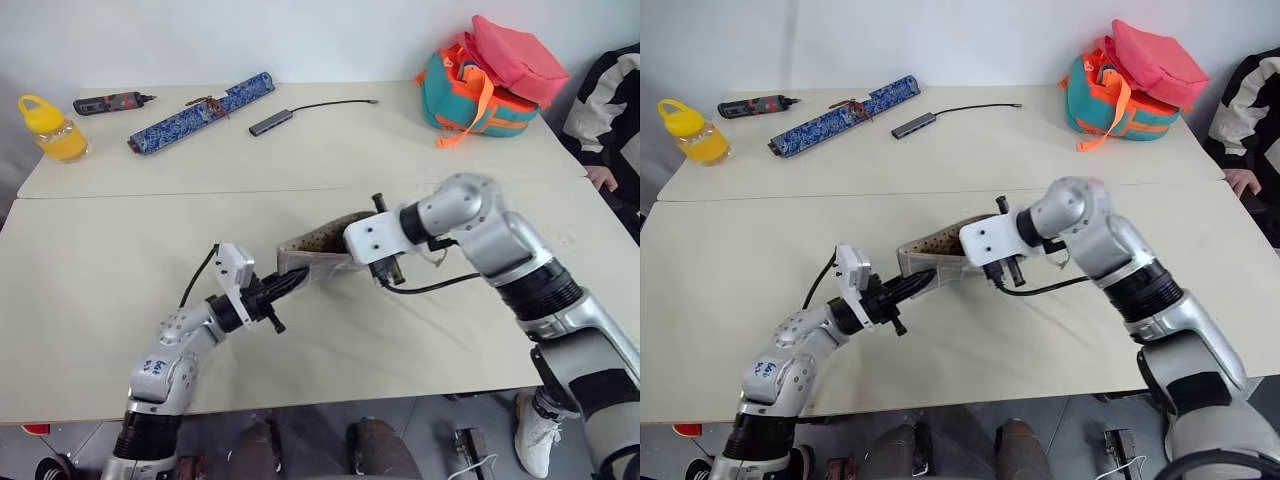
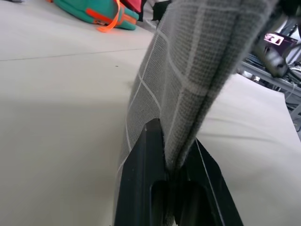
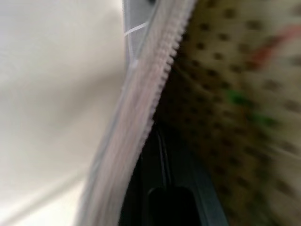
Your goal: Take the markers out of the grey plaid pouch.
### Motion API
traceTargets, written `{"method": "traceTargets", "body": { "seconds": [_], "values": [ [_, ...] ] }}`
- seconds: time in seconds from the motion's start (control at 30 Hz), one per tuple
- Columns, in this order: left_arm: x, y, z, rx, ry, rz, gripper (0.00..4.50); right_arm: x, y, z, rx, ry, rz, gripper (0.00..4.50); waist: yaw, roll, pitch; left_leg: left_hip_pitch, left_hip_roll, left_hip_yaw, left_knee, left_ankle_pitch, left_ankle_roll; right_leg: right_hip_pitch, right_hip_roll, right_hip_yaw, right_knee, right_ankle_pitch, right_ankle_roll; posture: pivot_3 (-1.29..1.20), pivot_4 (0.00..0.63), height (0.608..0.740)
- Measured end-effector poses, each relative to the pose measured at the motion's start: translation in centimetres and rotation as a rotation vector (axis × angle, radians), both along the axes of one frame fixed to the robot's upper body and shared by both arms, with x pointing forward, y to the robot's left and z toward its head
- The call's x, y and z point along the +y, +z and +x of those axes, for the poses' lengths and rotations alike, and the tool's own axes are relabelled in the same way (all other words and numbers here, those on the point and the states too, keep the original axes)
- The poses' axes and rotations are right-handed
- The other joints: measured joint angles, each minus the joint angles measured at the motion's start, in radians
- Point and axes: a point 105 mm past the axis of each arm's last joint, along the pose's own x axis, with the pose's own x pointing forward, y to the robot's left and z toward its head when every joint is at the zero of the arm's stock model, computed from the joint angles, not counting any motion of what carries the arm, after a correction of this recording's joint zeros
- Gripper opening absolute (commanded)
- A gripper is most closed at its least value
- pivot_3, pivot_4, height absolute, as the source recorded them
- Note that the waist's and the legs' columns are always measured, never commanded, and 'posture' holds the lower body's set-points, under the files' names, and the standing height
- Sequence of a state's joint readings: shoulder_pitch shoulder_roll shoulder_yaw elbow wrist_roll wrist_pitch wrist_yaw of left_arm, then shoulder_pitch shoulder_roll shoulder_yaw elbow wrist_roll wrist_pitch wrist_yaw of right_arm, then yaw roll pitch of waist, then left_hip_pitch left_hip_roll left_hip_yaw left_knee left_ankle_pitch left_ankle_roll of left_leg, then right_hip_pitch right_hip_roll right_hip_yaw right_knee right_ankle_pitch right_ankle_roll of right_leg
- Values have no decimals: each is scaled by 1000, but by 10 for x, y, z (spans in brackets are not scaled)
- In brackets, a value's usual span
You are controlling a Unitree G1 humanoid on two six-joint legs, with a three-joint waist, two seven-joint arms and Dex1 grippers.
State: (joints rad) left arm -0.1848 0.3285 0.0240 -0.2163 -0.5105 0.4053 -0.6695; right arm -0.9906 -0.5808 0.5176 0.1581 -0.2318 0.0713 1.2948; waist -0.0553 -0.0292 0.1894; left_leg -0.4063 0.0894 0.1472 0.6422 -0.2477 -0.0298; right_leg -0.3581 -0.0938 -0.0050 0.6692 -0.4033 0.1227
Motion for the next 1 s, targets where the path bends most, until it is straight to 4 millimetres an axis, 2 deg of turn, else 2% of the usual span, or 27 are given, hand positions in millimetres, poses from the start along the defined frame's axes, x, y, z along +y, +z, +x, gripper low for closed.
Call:
{"method": "traceTargets", "body": {
  "seconds": [0.1, 0.27, 0.43, 0.9, 1.0],
  "values": [
    [0, -2, 0, 6, 1, 4, 0, 2, -2, 8, -16, -30, 12, 554, 0, 0, 0, 0, 0, 0, 1, 0, 0, 0, 0, 0, 0, 0, 0, 0, 150, 740],
    [0, -4, -1, 16, 6, -3, 0, 4, -4, 11, -33, -29, 5, 2253, 0, 0, 0, 0, 0, 0, 1, 0, 0, 0, 0, 0, 0, 0, 0, 0, 150, 740],
    [1, -6, 0, 22, 8, -2, 0, 8, -6, 12, -43, -21, 12, 2253, -2, 0, 0, 0, 0, 0, 1, 0, 0, 1, 0, 0, 0, 0, 0, 0, 150, 740],
    [1, -11, 1, 40, 10, -2, 0, 16, -32, 23, -48, -18, 12, 2253, -8, 0, 0, 2, 1, 0, 1, 0, 0, 2, 1, 0, 1, 0, 0, 0, 150, 740],
    [2, -11, 1, 42, 13, -1, 0, 19, -36, 23, -39, -16, 24, 1392, -14, 0, 0, 3, 1, 0, 2, 0, -1, 3, 1, 0, 2, 0, 0, 0, 150, 740]
  ]
}}
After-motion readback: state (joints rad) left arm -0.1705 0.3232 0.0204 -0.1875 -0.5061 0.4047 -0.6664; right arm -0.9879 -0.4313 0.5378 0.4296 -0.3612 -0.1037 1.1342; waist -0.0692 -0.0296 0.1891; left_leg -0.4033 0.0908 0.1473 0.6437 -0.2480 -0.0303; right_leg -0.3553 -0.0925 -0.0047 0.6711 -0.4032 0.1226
